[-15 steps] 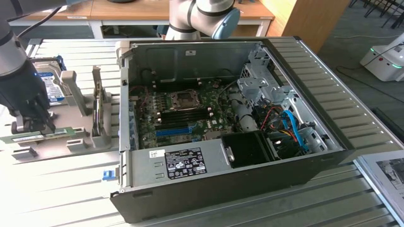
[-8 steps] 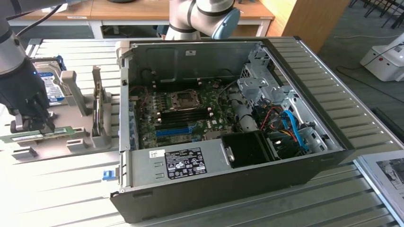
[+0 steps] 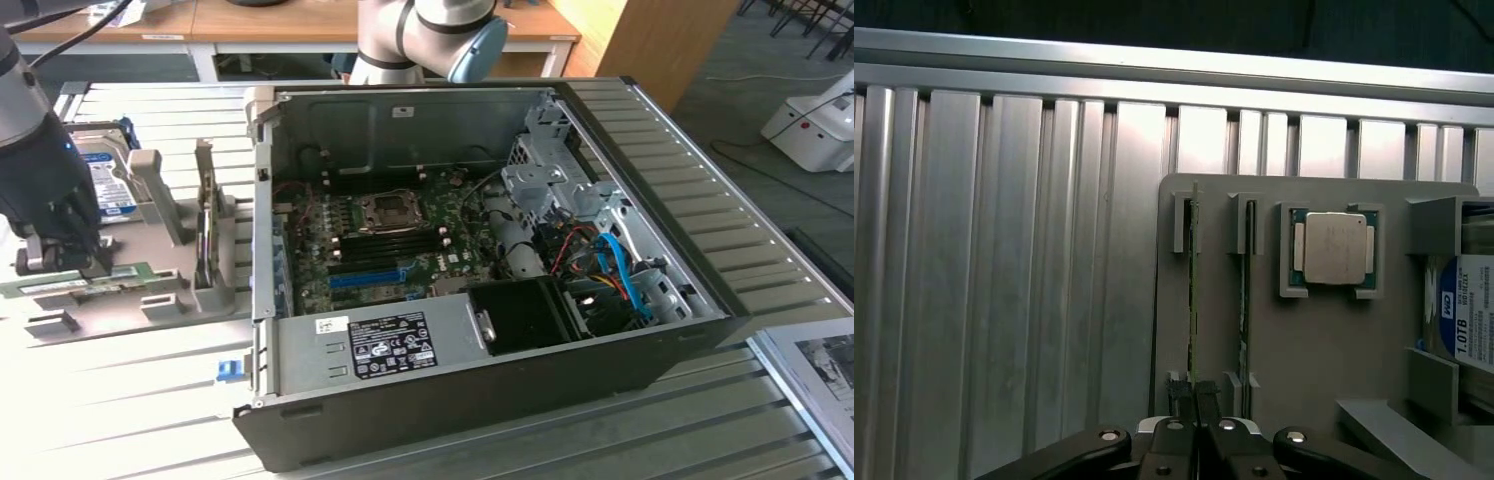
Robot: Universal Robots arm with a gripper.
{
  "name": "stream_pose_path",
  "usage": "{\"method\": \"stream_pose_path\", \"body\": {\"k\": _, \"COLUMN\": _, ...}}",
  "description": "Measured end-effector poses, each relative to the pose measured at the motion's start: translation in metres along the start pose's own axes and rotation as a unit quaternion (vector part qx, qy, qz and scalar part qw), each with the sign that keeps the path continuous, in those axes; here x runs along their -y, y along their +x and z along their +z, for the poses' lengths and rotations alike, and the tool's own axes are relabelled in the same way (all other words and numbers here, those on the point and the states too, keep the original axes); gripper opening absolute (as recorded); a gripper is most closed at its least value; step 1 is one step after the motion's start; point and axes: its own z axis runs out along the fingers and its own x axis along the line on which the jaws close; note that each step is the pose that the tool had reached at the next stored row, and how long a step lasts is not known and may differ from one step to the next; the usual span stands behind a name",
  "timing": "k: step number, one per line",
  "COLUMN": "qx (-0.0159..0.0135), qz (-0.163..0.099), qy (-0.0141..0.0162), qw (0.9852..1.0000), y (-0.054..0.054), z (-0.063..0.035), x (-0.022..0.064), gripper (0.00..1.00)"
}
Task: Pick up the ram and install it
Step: 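Pick up the ram and move it above insertion slot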
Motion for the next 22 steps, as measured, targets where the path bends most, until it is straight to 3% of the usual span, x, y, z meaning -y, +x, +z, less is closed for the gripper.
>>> {"method": "stream_pose_path", "body": {"k": 22, "qx": 0.0000, "qz": 0.000, "qy": 0.0000, "qw": 1.0000, "y": -0.001, "z": -0.0210, "x": -0.0001, "gripper": 0.11}}
